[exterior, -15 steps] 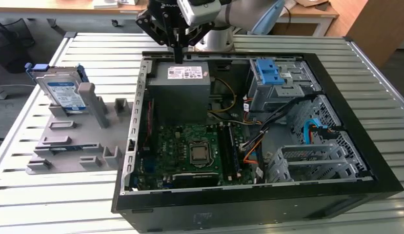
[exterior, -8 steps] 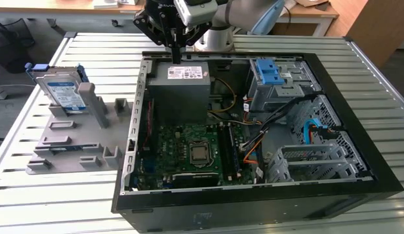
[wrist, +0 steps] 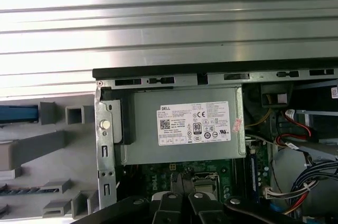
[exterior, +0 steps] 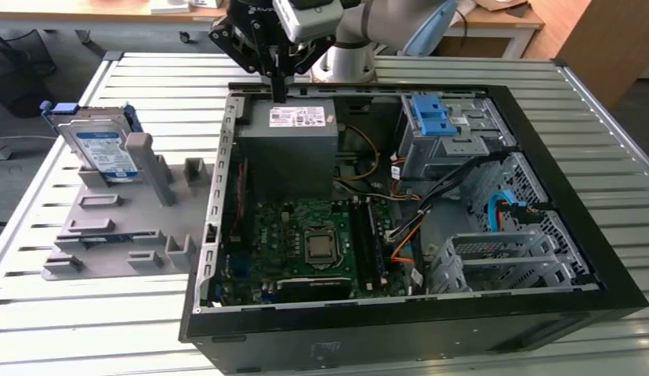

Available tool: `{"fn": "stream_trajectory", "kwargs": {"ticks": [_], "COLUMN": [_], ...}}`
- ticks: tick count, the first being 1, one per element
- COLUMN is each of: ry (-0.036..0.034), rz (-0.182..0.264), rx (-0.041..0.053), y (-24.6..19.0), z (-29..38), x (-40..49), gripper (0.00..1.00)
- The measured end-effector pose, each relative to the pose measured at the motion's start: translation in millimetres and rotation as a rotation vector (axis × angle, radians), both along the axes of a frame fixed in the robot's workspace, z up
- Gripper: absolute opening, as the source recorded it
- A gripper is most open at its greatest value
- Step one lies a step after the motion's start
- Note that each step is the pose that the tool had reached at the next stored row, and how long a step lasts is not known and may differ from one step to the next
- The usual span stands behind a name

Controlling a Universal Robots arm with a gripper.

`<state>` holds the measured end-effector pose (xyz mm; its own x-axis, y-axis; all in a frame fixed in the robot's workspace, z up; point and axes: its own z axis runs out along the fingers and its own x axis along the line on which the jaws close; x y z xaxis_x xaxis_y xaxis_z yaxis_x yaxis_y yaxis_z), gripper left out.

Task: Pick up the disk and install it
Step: 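Reach for the disk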

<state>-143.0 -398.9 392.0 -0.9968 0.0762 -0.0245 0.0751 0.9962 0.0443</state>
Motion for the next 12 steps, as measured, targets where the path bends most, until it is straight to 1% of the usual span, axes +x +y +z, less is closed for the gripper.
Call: {"fn": "stream_trajectory", "kwargs": {"ticks": [12], "ry": [0.0001], "rz": [0.000], "rx": [0.0000], "y": [0.0], "z": [-1.0], "x": [-6.8], "gripper": [0.11]}}
